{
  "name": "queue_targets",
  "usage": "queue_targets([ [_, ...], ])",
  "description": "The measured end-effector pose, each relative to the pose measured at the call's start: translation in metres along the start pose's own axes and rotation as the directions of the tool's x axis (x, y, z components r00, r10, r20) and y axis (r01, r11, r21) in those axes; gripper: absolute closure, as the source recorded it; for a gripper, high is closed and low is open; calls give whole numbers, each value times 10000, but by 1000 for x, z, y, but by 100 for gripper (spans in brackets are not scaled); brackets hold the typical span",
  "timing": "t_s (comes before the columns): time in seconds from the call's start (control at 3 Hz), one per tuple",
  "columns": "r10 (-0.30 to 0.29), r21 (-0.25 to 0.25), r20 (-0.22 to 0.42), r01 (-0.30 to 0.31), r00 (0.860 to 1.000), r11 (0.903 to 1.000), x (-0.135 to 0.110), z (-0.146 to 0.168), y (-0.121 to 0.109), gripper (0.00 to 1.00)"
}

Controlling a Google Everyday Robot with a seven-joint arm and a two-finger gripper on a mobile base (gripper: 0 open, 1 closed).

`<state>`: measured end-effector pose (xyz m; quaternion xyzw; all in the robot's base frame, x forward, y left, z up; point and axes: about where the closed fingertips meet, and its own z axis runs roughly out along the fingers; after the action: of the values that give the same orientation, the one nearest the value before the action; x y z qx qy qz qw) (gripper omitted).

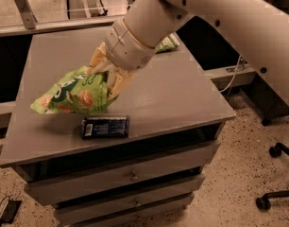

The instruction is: Move green rice chip bag near rxbar blueberry

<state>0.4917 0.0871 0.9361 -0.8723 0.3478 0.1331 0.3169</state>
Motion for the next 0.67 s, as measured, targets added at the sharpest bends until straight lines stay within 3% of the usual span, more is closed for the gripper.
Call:
queue_targets([
  [0.33, -22, -17, 11, 22, 10000, 10000, -1, 1, 0, 13],
  [0.67, -43, -34, 22, 43, 10000, 10000, -2, 3, 0, 0],
])
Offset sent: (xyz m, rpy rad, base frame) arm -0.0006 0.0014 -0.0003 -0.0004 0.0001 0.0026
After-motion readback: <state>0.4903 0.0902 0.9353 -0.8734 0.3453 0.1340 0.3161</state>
